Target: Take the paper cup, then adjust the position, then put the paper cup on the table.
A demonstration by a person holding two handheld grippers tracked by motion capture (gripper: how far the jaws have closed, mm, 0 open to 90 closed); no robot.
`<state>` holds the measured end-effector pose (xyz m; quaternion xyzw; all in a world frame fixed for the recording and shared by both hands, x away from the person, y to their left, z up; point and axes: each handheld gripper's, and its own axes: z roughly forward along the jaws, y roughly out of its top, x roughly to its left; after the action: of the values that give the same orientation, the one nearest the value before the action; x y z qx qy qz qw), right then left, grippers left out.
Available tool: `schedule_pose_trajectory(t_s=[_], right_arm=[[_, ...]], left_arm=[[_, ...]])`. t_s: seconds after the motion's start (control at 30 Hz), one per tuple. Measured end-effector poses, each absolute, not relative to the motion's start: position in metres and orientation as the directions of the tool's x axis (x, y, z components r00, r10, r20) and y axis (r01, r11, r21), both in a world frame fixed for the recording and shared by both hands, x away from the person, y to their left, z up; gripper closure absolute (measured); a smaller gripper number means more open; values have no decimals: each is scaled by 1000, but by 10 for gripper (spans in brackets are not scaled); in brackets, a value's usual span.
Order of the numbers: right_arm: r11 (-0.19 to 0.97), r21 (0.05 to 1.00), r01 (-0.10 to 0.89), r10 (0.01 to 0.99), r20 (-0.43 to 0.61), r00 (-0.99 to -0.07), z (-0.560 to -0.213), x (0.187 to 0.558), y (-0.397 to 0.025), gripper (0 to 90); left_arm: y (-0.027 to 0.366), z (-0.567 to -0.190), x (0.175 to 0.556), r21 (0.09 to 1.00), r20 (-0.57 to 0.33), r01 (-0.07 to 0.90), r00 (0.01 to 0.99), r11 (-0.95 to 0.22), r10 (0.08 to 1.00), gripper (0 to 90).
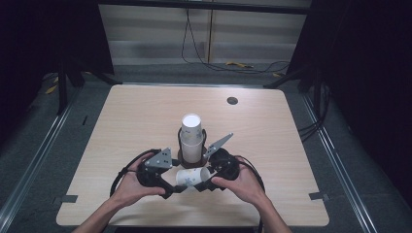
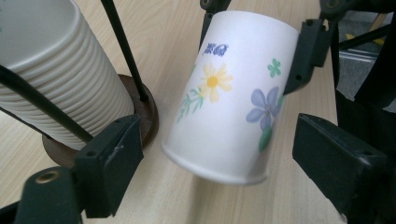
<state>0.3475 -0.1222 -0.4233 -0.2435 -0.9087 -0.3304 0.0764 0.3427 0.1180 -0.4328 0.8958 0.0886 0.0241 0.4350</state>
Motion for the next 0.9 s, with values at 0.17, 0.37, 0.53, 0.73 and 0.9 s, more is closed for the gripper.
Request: schedule_pose_trajectory(t_s=[0.17, 0.37, 0.53, 0.73, 0.9], right_arm=[[642, 582, 500, 399, 303, -865, -421, 348, -129, 373], [620, 600, 505, 416, 295, -860, -419, 346, -135, 373], [588, 627, 512, 425, 299, -854, -416, 346, -141, 373], [564, 651, 507, 421, 301, -856, -417, 347, -144, 373], [536, 680, 499, 407, 310, -859, -415, 348, -146, 373]], left_arm=[[127, -434, 346, 827, -75, 161, 981, -539, 177, 158], [134, -434, 350, 863, -122, 213, 968, -459, 220, 158], [140, -434, 351, 878, -122, 218, 963, -426, 240, 158], [143, -436, 351, 884, -116, 218, 960, -413, 256, 158], [149, -436, 350, 900, -144, 240, 952, -365, 271, 158]])
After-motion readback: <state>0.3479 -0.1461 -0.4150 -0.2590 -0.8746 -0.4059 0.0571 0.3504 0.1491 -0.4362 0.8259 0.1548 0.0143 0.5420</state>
